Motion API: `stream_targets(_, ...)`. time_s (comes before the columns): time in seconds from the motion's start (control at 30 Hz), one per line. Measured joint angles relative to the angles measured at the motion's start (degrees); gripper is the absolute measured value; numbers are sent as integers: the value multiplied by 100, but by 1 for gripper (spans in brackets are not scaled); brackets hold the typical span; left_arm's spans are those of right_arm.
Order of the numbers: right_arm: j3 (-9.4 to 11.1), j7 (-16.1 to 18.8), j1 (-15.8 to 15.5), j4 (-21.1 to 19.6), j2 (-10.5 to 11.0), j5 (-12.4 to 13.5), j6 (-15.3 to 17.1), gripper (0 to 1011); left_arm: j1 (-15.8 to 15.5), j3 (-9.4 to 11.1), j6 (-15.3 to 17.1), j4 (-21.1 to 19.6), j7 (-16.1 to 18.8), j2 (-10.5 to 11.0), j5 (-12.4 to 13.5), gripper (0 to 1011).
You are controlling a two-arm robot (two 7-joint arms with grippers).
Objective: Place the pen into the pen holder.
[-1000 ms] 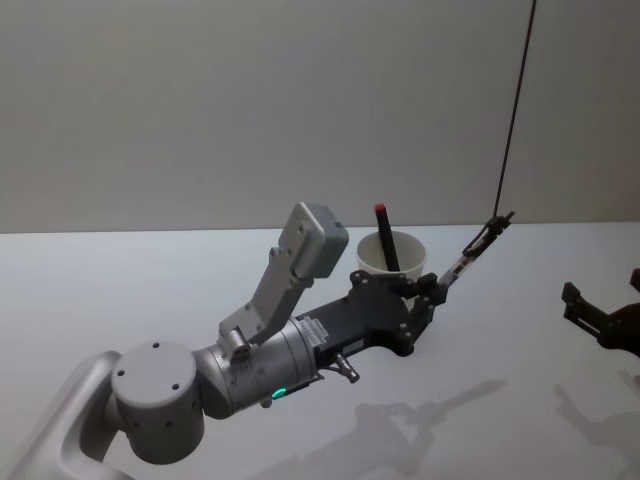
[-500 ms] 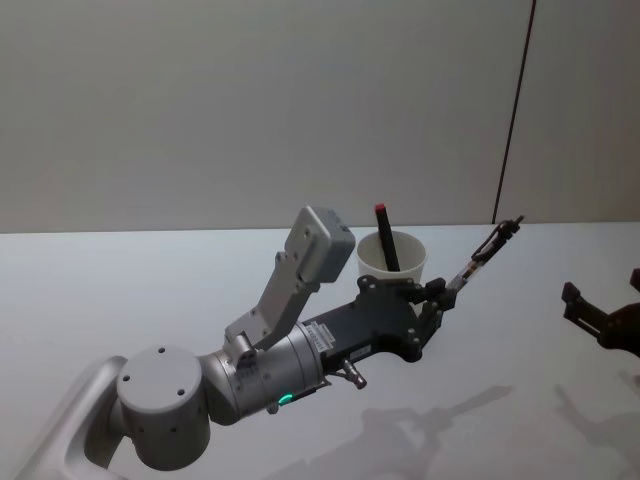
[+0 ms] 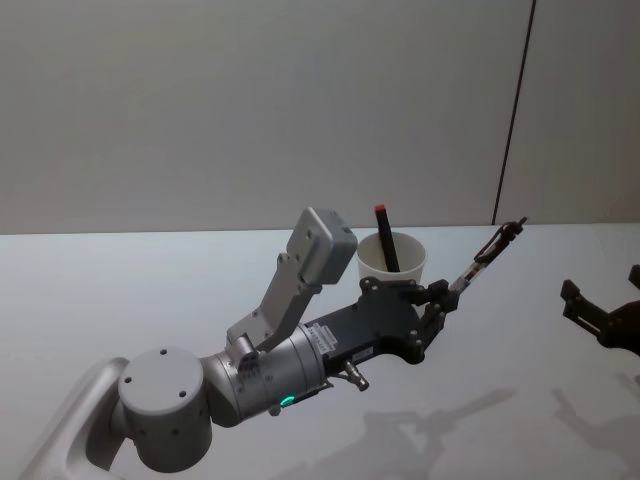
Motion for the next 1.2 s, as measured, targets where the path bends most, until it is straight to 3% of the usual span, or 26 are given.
stream_targets(0.53,135,773,-153,-19,197,498,-389,1001,7,9,5,-10,3,0,-9,125)
stream_targets(1.0,275,1722,-300,107,376,1415,-601,1001,7,9,4,-10,3,0,-9,125)
stream_targets(1.2,299,2201,-312,257,399,1974,-641,1001,7,9,4,-9,2,0,-9,125)
